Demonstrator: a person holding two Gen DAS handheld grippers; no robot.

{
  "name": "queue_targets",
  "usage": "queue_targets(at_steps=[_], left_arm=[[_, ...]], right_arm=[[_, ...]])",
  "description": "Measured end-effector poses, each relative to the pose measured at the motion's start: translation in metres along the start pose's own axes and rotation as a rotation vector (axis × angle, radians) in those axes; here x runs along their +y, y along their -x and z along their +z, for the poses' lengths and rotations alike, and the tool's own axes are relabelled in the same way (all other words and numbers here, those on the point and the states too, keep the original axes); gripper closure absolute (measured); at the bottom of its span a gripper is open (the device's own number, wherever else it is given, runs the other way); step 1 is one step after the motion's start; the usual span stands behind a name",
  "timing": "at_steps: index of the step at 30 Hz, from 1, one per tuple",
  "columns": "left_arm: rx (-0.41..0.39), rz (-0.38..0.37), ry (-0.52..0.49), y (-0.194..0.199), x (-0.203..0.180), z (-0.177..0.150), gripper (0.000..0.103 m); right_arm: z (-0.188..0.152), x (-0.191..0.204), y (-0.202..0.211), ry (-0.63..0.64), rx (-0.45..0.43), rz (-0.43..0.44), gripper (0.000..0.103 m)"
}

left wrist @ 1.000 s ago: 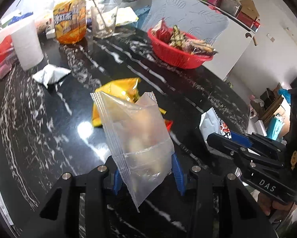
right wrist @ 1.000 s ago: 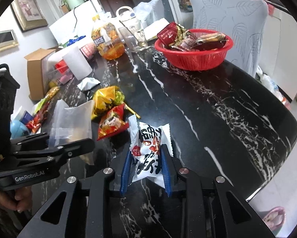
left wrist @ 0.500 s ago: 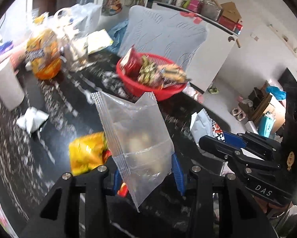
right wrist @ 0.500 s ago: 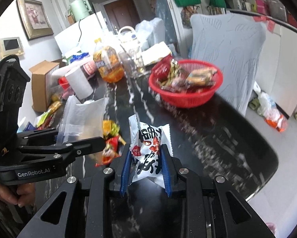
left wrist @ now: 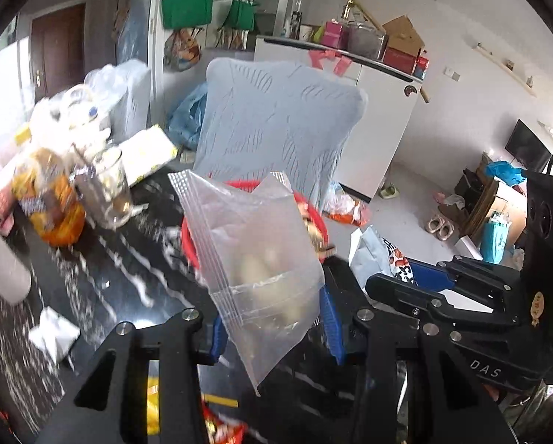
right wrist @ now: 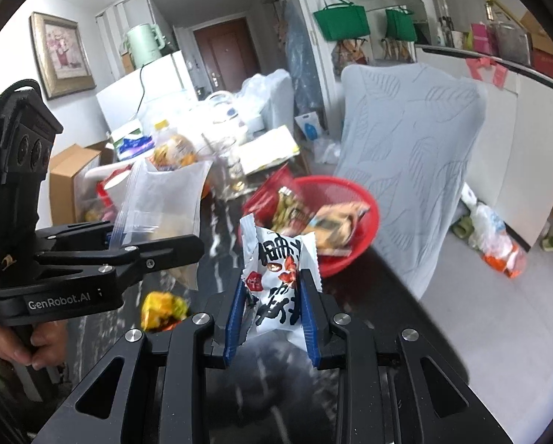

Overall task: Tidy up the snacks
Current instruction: 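Carry the zip-lock bag with the left tool while the right tool carries the white packet to the basket, then lower the zip-lock bag into the red basket and open the left tool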

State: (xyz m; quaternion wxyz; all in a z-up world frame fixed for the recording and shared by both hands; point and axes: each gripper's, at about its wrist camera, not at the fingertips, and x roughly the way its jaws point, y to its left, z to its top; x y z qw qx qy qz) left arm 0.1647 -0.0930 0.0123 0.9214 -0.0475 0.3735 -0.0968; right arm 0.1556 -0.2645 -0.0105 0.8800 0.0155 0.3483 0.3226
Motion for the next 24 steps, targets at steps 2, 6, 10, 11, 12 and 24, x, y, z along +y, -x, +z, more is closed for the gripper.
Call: queue_targets(at_steps=[2, 6, 10, 11, 12, 24], left_arm=[[-0.006, -0.004, -0.006, -0.008, 0.000, 0.011, 0.062], [-0.018, -0.007, -0.022, -0.024, -0.001, 0.026, 0.062], [-0.034, -0.005, -0.037, -0.037, 0.000, 0.044, 0.062], [-0.037, -0.003, -0.043, -0.040, 0.000, 0.048, 0.062], [-0.041, 0.000, -0.051, -0.044, 0.000, 0.055, 0.062], [-0.045, 0.025, -0.097, -0.088, 0.009, 0.094, 0.062]], right_arm=[[0.008, -0.007, -0.003, -0.003, -0.009, -0.009, 0.075], [0.022, -0.021, -0.010, -0.002, -0.020, -0.025, 0.075], [0.036, -0.032, -0.019, -0.001, -0.023, -0.040, 0.075], [0.039, -0.035, -0.021, -0.001, -0.024, -0.041, 0.075], [0.043, -0.038, -0.023, -0.002, -0.025, -0.044, 0.075], [0.076, -0.060, -0.053, -0.007, -0.026, -0.082, 0.075]])
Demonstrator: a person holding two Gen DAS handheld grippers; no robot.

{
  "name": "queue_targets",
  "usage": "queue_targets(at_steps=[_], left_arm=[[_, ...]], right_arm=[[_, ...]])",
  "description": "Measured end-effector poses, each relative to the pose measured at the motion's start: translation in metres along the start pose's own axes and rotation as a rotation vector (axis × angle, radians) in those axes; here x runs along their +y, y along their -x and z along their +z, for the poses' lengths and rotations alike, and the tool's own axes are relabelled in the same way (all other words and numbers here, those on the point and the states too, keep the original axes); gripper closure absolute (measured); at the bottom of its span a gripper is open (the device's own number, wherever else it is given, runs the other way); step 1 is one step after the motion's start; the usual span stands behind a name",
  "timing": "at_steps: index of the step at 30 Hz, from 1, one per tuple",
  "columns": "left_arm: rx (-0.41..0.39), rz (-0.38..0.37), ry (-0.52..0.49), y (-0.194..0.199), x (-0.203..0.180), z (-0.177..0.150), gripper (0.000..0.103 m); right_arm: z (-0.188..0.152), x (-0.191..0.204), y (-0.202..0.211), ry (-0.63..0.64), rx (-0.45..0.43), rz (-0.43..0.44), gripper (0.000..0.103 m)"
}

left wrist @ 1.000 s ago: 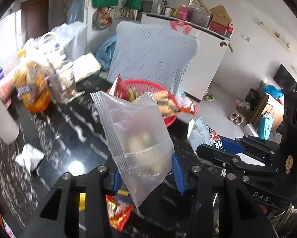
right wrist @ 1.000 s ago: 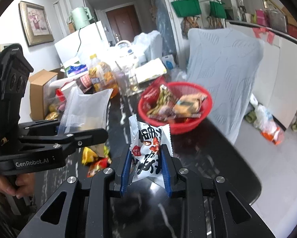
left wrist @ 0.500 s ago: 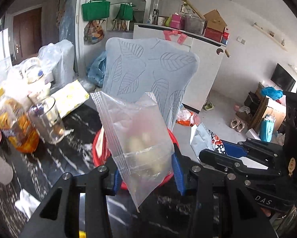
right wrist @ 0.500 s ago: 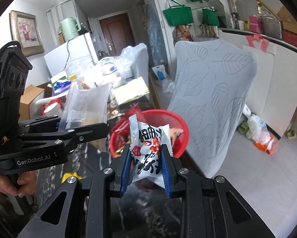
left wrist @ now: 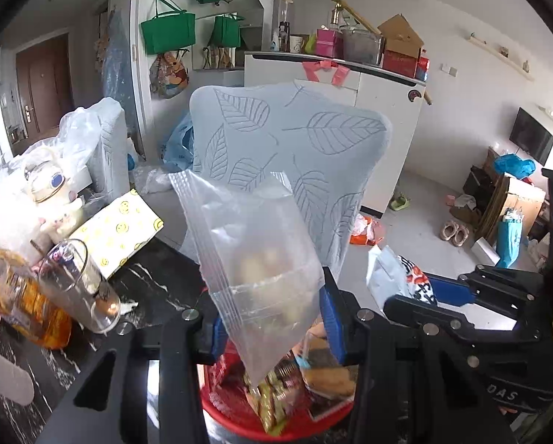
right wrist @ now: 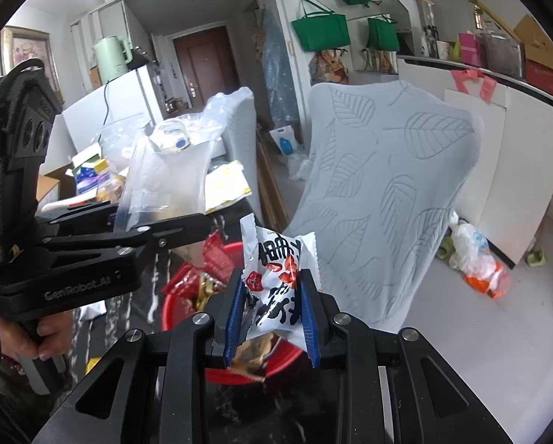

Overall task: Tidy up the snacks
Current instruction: 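Lower the zip-lock bag into the red basket and open the left tool, then lower the white packet into the red basket and open the right tool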

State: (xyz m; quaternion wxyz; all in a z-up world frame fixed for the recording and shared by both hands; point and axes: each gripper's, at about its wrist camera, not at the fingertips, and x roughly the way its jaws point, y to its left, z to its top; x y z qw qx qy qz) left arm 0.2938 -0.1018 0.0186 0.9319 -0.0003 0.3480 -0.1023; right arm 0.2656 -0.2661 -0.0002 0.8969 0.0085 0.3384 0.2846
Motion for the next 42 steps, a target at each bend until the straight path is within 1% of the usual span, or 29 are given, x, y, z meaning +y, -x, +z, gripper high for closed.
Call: queue_targets(at_steps=[7, 9, 10, 12, 15, 20, 22, 23, 24, 26, 31, 37, 39, 42], left_arm=[[0.037, 0.006, -0.027, -0.034, 0.002, 0.004, 0.062], [0.039, -0.014, -0.023, -0.043, 0.004, 0.003, 0.062], [0.036, -0.041, -0.023, -0.047, 0.005, 0.002, 0.062], [0.045, -0.065, -0.031, -0.052, 0.004, -0.001, 0.062], [0.063, -0.075, -0.041, -0.055, 0.003, -0.004, 0.062], [0.092, -0.071, -0.042, -0.058, 0.000, -0.007, 0.062], [0.090, -0.067, -0.042, -0.058, 0.000, -0.006, 0.056], [0.085, -0.060, -0.041, -0.056, -0.001, -0.007, 0.046], [0.084, -0.059, -0.040, -0.056, -0.001, -0.007, 0.034], [0.074, -0.057, -0.035, -0.052, 0.000, -0.008, 0.023], [0.078, -0.024, -0.044, -0.044, 0.000, -0.012, 0.023], [0.023, 0.007, -0.021, -0.022, 0.010, -0.012, 0.023], [0.003, 0.030, -0.011, -0.014, 0.014, -0.012, 0.023], [0.003, 0.048, 0.000, -0.006, 0.020, -0.014, 0.023]], right_arm=[[0.005, -0.008, -0.016, -0.004, 0.012, -0.019, 0.075], [0.006, -0.010, -0.020, -0.007, 0.016, -0.027, 0.075], [0.006, -0.011, -0.022, -0.011, 0.019, -0.027, 0.075], [0.006, -0.012, -0.024, -0.009, 0.022, -0.034, 0.075], [0.006, -0.013, -0.027, -0.008, 0.028, -0.039, 0.075], [0.005, -0.015, -0.029, -0.012, 0.031, -0.041, 0.075], [0.006, -0.015, -0.028, -0.016, 0.031, -0.040, 0.075], [0.006, -0.015, -0.027, -0.016, 0.030, -0.040, 0.075], [0.006, -0.015, -0.027, -0.016, 0.030, -0.041, 0.075], [0.005, -0.016, -0.025, -0.016, 0.027, -0.040, 0.075], [0.005, -0.016, -0.022, -0.014, 0.022, -0.040, 0.075], [0.007, -0.013, -0.020, -0.007, 0.014, -0.038, 0.075], [0.009, -0.010, -0.020, 0.002, 0.012, -0.035, 0.075], [0.012, -0.006, -0.021, 0.018, 0.007, -0.025, 0.075]])
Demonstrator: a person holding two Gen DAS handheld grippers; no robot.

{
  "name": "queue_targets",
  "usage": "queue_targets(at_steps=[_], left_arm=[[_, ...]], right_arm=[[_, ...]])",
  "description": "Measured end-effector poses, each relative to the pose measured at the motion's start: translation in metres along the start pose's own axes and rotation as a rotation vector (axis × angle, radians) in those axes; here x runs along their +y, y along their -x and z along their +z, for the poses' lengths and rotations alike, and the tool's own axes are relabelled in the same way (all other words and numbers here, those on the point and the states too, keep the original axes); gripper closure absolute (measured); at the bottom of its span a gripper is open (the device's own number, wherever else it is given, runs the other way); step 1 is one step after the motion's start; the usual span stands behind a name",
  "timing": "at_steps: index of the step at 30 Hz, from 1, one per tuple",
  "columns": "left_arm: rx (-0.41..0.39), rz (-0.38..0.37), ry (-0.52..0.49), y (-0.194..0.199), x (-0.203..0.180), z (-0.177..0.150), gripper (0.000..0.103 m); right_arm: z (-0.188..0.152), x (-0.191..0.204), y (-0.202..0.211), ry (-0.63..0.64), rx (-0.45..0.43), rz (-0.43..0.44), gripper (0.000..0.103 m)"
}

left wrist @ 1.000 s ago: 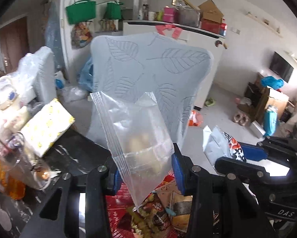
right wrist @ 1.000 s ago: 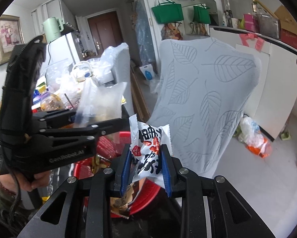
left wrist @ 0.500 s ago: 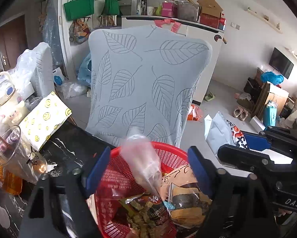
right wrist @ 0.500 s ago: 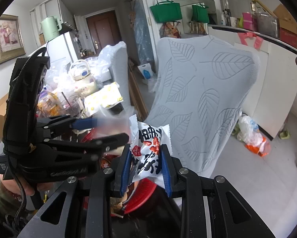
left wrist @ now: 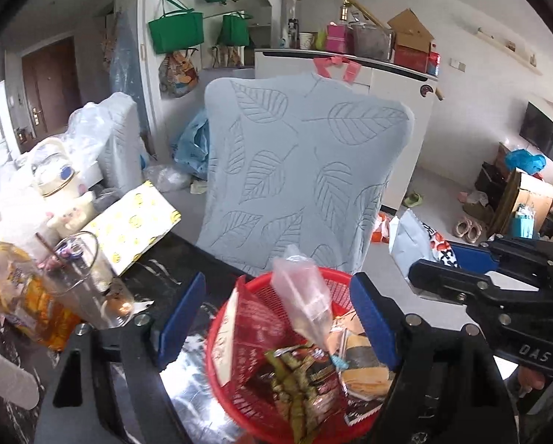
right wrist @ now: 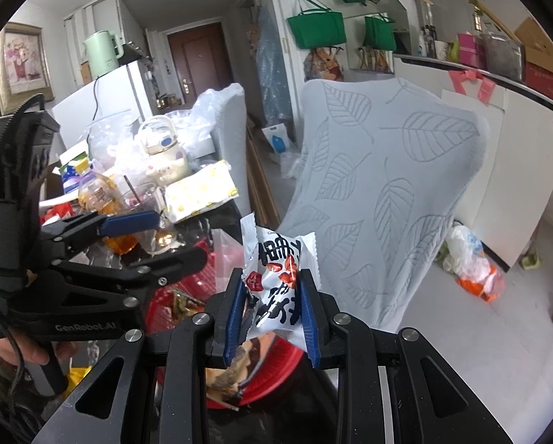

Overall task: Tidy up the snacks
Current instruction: 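Lower the white packet into the red basket and open the right tool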

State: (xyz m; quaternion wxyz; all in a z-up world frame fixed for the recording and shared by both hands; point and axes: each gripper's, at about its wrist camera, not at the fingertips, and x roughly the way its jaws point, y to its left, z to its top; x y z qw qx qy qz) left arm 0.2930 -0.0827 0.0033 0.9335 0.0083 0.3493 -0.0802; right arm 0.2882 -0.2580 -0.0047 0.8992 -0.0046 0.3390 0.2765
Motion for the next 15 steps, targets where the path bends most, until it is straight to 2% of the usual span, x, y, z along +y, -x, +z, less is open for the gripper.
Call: queue_targets(at_steps=[8, 15], left_arm=[[0.023, 0.035, 0.036, 0.009, 0.016, -0.008, 0.023], [0.029, 0.063, 0.066, 0.013, 0.025, -0.015, 0.023]], right_arm=[[0.001, 0.012, -0.020, 0.011, 0.036, 0.046, 0.075], [-0.004, 0.021, -0.028, 0.031, 0.065, 0.030, 0.073]])
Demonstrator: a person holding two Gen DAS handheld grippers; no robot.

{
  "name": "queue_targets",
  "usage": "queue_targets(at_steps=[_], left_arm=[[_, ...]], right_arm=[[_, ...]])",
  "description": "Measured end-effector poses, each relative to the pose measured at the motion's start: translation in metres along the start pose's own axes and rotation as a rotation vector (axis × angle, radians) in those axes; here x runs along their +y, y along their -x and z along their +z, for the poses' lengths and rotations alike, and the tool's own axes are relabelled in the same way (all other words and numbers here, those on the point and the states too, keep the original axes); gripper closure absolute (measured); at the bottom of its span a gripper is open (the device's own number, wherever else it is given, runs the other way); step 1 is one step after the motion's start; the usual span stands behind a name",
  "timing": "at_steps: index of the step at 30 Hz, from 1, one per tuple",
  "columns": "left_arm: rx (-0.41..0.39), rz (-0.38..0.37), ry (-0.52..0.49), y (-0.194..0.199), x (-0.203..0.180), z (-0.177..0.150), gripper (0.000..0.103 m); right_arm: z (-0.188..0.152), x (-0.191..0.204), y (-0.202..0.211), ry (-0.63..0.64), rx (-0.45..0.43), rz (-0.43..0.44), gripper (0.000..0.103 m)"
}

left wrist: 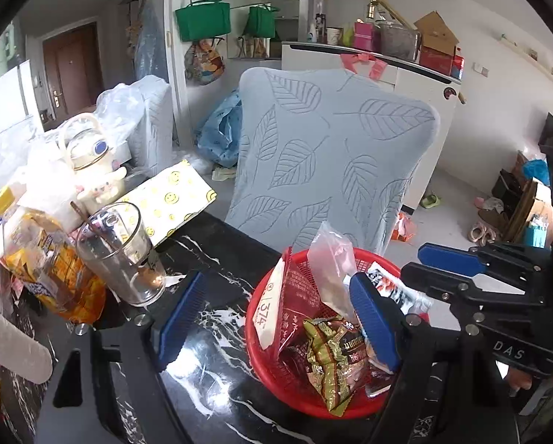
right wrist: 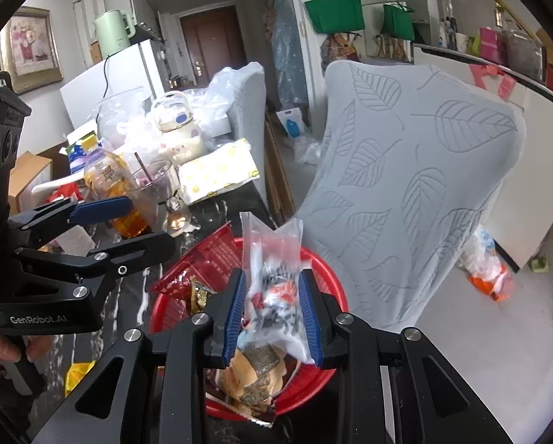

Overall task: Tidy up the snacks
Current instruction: 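Lower the white packet into the red basket and open the right tool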

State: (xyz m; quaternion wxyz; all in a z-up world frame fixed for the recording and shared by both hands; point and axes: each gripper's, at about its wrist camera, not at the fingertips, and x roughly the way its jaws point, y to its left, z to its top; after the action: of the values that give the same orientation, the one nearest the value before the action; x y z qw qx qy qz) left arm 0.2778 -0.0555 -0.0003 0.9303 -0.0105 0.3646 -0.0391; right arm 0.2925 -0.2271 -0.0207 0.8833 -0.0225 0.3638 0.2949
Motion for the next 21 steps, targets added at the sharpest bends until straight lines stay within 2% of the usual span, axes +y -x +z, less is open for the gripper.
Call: queue_targets(at_steps=[10, 21], left_arm=[[-0.013, 0.001, 0.004, 0.022, -0.003, -0.006, 0.023], [-0.083, 0.024, 0.006, 0.087, -0.004, -0.018, 0.023]], right_arm=[[0.000, 0.008, 0.017, 0.015, -0.010, -0.033, 0.073], [-0.007, 0.041, 0.060, 0.046, -0.060, -0.029, 0.073]])
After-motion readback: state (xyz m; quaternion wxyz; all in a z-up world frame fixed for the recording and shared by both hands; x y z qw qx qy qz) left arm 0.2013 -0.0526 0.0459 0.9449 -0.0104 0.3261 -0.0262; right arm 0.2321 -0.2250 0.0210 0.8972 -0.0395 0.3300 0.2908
